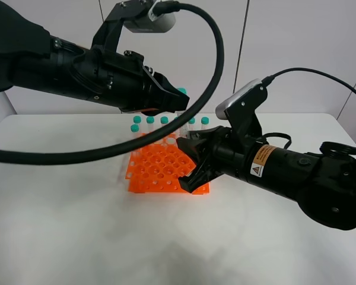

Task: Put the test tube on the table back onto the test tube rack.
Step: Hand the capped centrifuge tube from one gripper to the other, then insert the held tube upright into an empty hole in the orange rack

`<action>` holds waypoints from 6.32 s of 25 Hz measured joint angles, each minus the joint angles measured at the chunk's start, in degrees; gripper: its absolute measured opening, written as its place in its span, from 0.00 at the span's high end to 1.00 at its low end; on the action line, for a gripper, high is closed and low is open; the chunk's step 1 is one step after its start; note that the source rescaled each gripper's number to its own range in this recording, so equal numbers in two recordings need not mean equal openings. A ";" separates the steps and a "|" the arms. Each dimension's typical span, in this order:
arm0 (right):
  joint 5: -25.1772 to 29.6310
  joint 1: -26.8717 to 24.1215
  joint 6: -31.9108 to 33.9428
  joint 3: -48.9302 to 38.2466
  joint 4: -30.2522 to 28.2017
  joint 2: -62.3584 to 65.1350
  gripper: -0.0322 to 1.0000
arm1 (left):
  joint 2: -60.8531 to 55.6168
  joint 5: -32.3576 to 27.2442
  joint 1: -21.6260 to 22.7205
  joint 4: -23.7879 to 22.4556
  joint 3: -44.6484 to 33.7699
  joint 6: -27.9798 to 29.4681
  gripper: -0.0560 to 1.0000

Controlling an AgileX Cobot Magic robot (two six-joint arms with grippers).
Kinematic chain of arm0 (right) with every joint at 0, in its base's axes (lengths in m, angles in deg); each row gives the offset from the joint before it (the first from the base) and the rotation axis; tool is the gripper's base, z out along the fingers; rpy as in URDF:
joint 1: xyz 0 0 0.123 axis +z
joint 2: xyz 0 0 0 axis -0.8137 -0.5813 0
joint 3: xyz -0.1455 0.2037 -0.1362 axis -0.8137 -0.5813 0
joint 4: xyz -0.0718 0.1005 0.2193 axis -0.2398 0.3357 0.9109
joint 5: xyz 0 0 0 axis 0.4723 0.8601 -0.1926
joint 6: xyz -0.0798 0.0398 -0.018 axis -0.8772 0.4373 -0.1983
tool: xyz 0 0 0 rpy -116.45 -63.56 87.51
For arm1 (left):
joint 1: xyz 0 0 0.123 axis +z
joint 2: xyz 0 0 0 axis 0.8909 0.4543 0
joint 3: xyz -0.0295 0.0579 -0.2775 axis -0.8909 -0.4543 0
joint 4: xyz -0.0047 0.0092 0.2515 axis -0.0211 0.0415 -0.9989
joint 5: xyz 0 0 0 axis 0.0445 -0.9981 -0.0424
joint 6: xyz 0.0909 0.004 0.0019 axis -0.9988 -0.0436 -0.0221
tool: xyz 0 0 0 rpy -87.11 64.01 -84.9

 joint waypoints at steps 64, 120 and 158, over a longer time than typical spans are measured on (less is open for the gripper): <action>57.52 -33.41 -1.17 15.13 1.97 -0.05 0.51 | 0.00 7.69 0.11 0.73 0.00 -0.50 0.95; 94.71 -37.44 -8.25 18.64 10.56 63.70 0.51 | 0.00 5.91 0.11 0.90 0.00 -1.89 0.95; 96.05 -37.44 -0.66 -2.48 9.58 85.29 0.25 | 0.00 5.91 0.11 0.90 0.00 -2.61 0.95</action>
